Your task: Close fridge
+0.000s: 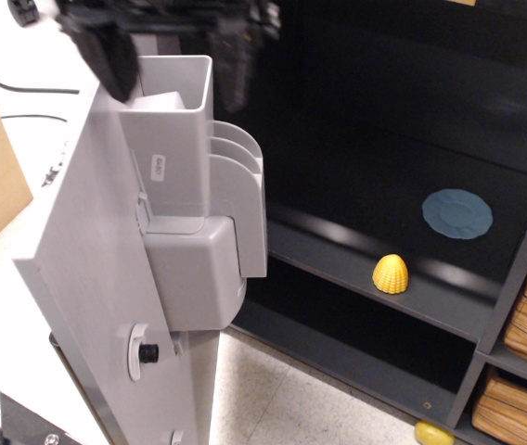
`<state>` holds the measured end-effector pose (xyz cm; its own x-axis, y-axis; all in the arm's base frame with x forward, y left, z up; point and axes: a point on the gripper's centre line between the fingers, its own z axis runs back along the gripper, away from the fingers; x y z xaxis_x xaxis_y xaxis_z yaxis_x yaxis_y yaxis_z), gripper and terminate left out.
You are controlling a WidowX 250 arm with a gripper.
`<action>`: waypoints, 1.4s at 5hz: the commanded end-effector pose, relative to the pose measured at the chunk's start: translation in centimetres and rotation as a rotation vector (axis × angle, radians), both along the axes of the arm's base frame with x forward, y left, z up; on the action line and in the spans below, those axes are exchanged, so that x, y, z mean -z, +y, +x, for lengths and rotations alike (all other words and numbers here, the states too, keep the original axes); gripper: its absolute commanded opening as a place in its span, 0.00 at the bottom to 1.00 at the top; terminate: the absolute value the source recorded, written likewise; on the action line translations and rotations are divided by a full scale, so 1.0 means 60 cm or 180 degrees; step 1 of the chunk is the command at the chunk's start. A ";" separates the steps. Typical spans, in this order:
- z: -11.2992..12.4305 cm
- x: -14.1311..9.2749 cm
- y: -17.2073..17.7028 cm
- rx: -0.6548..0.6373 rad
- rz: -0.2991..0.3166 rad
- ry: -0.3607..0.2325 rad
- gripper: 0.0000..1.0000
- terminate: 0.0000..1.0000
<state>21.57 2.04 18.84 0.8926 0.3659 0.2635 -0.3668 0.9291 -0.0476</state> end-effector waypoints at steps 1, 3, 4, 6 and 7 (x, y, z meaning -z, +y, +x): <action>-0.033 -0.017 0.035 -0.0069 0.0128 -0.0103 1.00 0.00; -0.040 0.042 0.027 -0.0263 0.0137 0.0005 1.00 0.00; -0.032 0.047 -0.002 -0.0127 -0.0204 -0.0286 1.00 0.00; 0.025 0.029 -0.066 -0.0330 -0.0425 -0.0640 1.00 0.00; 0.082 0.017 -0.113 -0.0415 -0.0509 -0.0585 1.00 0.00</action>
<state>25.94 -4.45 16.12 0.7887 0.5307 0.3104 -0.4767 0.8467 -0.2364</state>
